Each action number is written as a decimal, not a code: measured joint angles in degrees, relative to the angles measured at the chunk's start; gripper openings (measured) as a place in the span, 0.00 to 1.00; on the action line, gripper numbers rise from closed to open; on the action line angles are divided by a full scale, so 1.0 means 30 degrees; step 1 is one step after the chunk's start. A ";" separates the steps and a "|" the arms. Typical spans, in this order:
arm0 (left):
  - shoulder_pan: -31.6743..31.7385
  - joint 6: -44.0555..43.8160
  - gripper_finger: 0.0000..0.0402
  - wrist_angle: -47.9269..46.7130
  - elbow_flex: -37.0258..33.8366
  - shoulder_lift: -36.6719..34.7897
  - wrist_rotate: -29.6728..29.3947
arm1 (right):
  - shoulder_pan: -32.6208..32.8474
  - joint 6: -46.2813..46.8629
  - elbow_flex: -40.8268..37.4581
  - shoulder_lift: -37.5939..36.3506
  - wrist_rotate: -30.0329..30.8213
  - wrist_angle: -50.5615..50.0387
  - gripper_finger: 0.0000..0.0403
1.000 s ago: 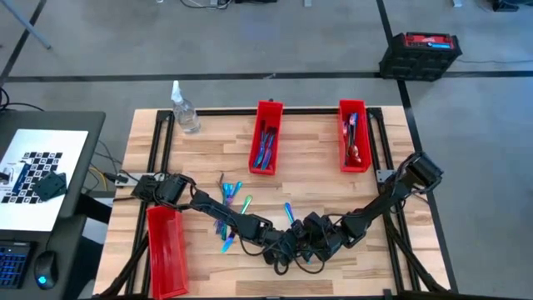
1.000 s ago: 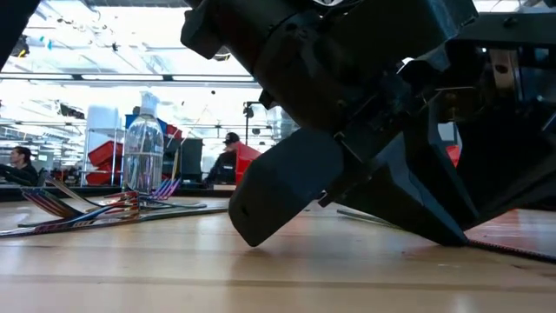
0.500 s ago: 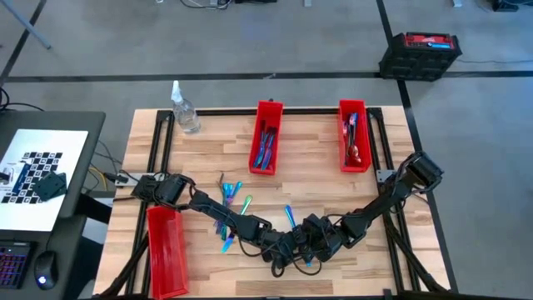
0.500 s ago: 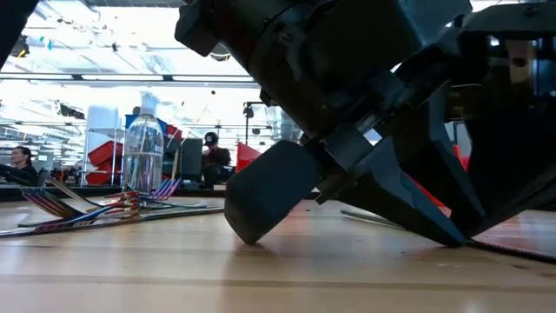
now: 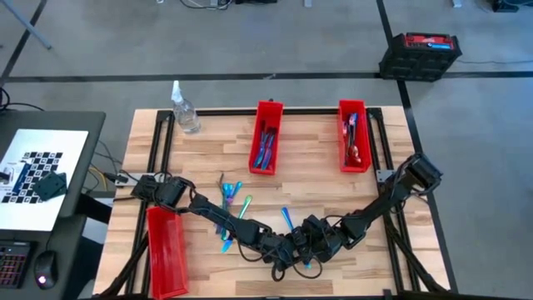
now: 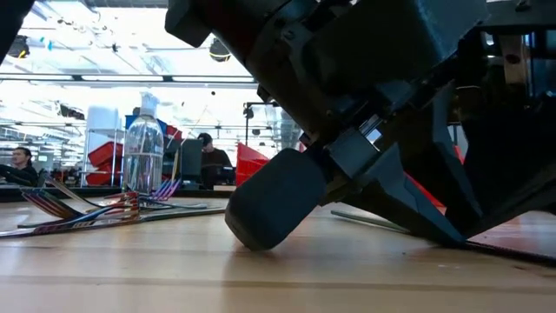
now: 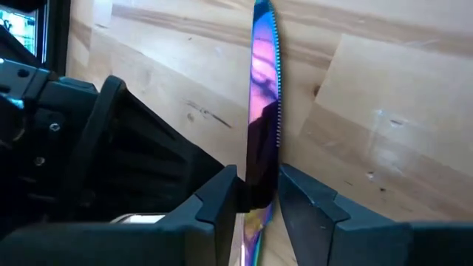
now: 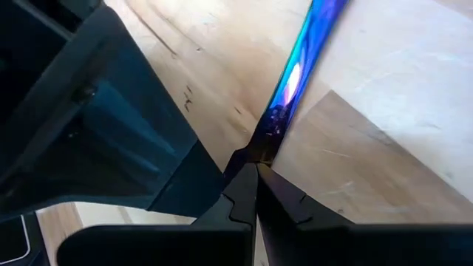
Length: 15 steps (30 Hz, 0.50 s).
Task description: Sort silverware
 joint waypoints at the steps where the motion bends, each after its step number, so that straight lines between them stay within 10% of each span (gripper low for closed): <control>1: -0.0002 -0.0004 0.22 0.0000 0.0007 0.0014 0.0002 | 0.0007 -0.0006 0.0001 0.0017 0.0094 0.0101 0.00; 15: -0.0069 0.1085 0.07 0.0580 -0.0049 0.0039 0.0076 | 0.0339 -0.0336 -0.0040 0.0058 0.0119 0.0822 0.00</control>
